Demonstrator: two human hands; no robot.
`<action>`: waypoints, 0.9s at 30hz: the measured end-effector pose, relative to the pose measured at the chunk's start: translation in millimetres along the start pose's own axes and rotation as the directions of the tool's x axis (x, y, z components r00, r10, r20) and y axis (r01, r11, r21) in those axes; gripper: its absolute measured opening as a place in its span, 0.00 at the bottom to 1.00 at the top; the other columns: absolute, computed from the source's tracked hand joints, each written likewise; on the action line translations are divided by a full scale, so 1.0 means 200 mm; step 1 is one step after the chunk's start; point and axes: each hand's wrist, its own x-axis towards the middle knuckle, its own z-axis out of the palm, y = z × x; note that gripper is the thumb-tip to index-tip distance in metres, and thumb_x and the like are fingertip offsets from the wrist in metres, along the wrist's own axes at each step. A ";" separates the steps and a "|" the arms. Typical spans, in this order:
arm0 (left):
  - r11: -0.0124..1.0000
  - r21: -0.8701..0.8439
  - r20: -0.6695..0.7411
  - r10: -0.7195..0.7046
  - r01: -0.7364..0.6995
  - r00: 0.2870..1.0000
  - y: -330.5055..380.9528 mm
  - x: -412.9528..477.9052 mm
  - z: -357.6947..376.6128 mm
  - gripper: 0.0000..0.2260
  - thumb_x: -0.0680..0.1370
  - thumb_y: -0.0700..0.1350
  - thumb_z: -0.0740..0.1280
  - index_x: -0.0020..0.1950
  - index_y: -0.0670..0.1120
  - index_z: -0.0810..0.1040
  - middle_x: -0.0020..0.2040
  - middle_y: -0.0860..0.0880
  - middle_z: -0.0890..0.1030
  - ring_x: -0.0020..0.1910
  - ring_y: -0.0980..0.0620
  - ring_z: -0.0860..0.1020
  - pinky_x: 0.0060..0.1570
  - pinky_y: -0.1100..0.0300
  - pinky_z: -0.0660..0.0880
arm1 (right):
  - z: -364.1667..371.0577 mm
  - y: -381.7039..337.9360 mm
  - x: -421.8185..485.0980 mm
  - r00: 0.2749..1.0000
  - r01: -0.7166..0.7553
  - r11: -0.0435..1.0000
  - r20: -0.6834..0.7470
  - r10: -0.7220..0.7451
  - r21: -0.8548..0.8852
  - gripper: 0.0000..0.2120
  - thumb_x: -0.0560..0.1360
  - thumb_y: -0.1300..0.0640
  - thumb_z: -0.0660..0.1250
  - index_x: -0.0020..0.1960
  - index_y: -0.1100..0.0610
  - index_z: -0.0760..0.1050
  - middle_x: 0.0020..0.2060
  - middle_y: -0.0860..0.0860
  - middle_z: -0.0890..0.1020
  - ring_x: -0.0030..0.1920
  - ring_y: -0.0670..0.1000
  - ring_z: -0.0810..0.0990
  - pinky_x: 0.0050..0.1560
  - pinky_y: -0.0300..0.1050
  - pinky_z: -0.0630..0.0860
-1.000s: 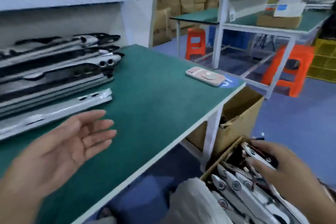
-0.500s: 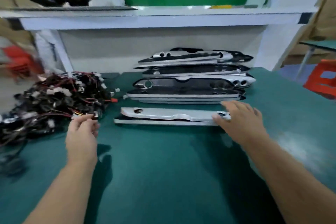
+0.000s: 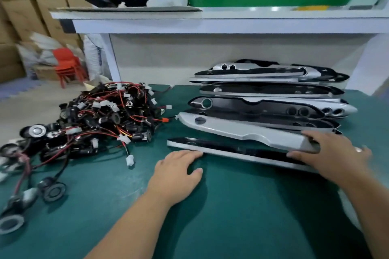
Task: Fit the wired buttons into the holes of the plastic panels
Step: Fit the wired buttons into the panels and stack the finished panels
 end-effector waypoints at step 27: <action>0.697 0.420 -0.077 -0.610 0.581 0.789 -0.71 -0.49 -0.60 0.21 0.78 0.57 0.59 0.72 0.62 0.63 0.73 0.55 0.65 0.72 0.47 0.63 0.72 0.47 0.59 | 0.09 0.10 -0.28 0.958 0.077 0.878 -0.278 0.066 0.473 0.42 0.59 0.21 0.62 0.68 0.41 0.64 0.62 0.49 0.74 0.64 0.56 0.70 0.67 0.55 0.64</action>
